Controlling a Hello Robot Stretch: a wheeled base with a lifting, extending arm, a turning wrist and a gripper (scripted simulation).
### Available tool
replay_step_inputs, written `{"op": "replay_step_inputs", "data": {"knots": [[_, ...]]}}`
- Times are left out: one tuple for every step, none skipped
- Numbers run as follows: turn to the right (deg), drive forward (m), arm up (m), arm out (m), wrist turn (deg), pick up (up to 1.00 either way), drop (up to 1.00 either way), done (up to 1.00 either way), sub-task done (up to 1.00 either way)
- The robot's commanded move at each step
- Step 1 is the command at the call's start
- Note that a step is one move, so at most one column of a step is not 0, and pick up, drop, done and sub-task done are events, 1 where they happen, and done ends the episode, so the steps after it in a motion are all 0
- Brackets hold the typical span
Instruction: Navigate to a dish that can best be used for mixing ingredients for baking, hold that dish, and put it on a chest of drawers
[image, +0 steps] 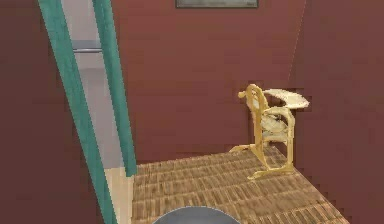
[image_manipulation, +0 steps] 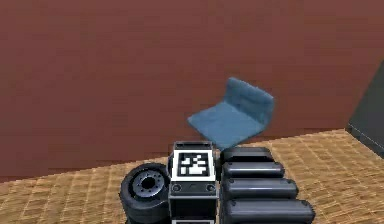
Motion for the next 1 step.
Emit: {"op": "replay_step_inputs", "data": {"knots": [[-9.0,0.00,0.00,0.00,0.0,0.00,0.00,0.00,0.00]]}}
